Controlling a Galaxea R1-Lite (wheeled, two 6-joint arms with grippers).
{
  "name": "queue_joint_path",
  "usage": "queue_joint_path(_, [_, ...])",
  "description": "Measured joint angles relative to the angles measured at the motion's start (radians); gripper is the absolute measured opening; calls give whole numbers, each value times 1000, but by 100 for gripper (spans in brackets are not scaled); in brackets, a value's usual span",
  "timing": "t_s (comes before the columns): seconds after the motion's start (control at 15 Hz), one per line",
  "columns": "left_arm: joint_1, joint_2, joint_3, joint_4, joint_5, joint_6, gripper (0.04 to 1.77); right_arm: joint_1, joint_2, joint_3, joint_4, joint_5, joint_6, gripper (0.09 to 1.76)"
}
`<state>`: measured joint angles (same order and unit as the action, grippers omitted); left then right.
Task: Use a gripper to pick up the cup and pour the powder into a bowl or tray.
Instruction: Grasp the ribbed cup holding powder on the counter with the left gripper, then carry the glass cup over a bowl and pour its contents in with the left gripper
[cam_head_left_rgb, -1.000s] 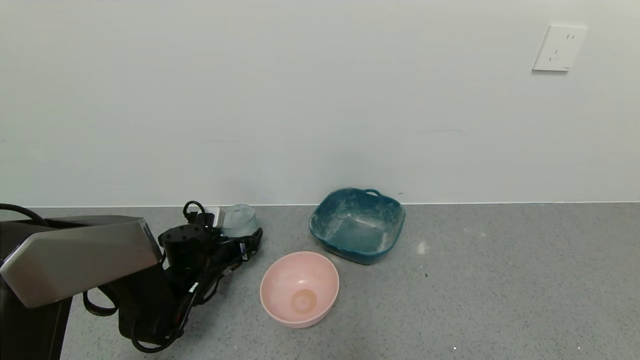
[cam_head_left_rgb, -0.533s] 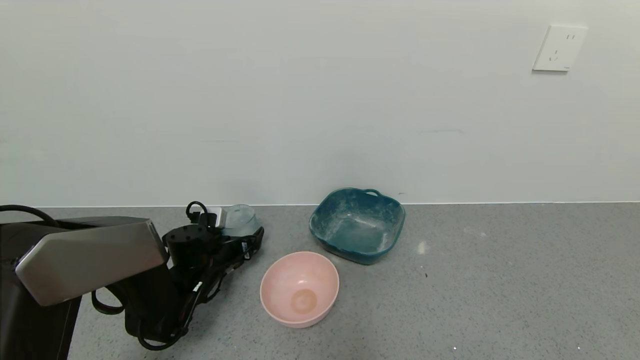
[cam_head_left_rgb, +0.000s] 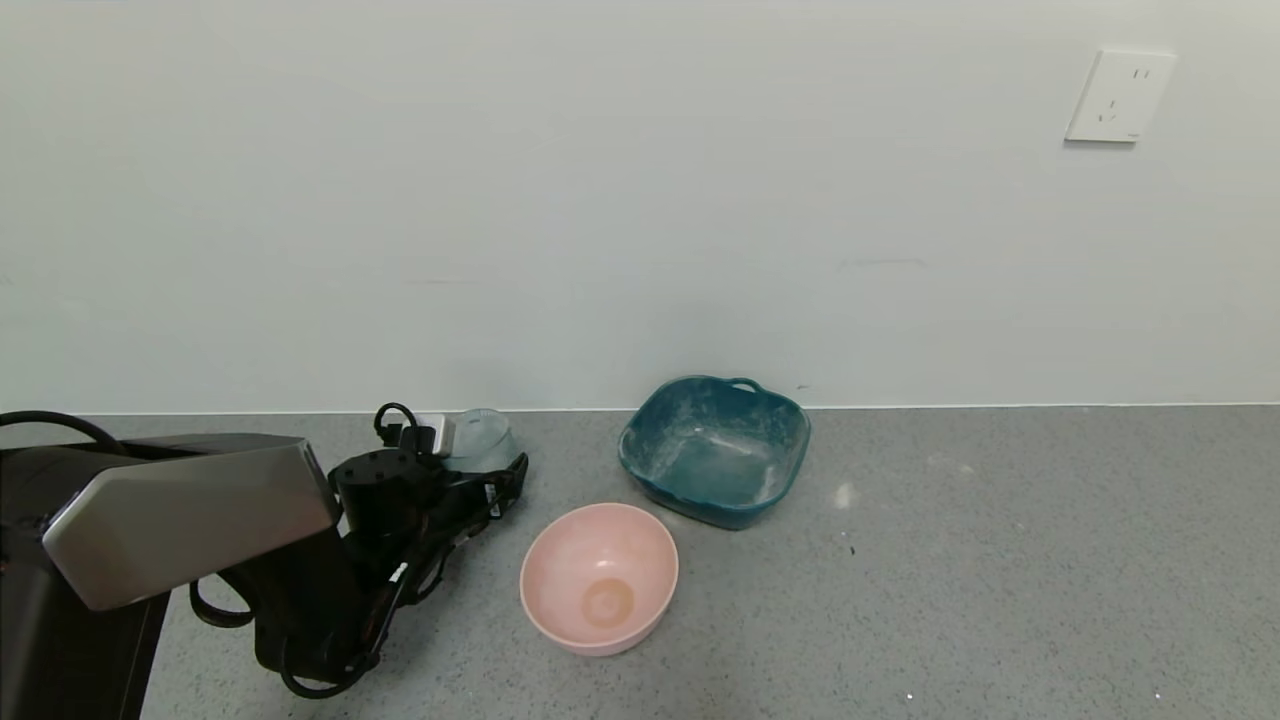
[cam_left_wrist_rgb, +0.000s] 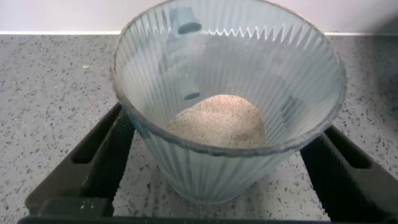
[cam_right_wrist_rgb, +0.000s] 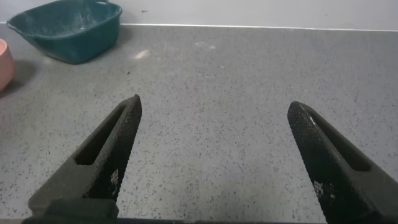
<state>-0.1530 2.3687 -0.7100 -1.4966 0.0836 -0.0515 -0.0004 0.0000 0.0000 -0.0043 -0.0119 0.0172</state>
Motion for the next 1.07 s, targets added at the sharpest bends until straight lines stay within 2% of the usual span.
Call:
queue_joint_path(0.13, [0, 1, 0, 1, 0, 0, 143, 0, 0, 0, 0, 0, 0, 171])
queue_joint_path(0.27, [0, 1, 0, 1, 0, 0, 133, 0, 0, 0, 0, 0, 0, 171])
queue_joint_path(1.07, [0, -2, 0, 8, 1, 0, 130, 0, 0, 0, 0, 0, 0, 171])
